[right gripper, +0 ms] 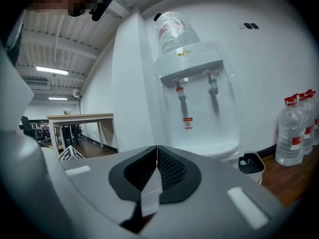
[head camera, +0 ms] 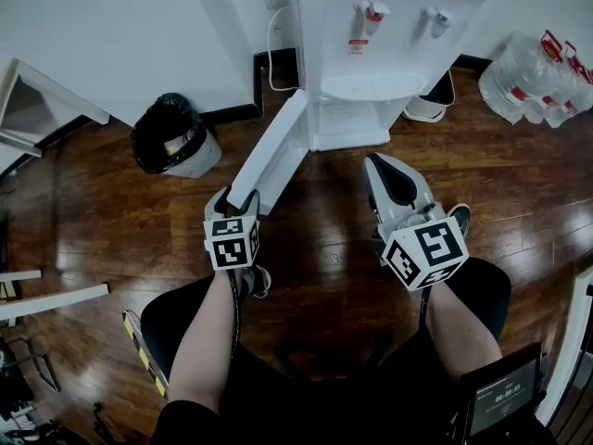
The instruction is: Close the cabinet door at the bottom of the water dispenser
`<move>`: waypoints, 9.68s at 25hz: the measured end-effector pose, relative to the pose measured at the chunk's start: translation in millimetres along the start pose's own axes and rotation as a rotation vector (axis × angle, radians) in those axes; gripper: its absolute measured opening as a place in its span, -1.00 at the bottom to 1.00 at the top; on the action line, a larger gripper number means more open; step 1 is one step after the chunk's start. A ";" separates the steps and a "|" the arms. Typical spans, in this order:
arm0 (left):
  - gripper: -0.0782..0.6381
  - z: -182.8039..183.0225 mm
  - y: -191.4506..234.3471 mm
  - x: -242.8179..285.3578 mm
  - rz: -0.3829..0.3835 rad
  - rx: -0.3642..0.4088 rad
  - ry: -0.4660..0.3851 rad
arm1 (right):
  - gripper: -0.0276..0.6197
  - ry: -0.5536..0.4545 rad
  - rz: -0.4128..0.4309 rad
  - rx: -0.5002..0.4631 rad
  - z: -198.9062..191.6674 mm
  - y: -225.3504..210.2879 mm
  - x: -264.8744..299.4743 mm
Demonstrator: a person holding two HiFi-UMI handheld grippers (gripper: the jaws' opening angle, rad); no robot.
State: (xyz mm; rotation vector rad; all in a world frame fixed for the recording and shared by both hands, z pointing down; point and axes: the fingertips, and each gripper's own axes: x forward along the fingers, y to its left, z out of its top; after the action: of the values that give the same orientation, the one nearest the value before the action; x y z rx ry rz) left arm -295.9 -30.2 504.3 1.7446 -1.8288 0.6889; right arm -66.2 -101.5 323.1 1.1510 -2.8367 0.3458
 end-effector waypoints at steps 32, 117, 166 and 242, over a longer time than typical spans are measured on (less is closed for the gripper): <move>-0.24 -11.4 -248.4 1.5 -0.292 0.220 0.036 | -0.90 0.327 -0.032 0.166 -116.8 -67.6 -84.8; -0.24 109.1 -218.5 181.2 -0.108 -0.173 -0.001 | -0.01 0.593 -0.213 -0.162 -165.6 -262.9 81.5; -0.26 105.1 -212.1 193.0 -0.082 -0.071 0.002 | -0.04 0.579 -0.263 -0.113 -167.8 -275.0 97.1; -0.31 15.8 -313.7 -224.2 -0.311 0.132 -0.504 | -0.56 0.041 -0.116 -0.079 -68.7 25.5 -235.5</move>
State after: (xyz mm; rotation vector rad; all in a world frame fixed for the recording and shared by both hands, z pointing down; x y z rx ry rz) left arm 25.9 110.9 344.7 2.3902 -1.7769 0.2617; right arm 83.6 92.3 352.3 1.2695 -2.7076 0.2453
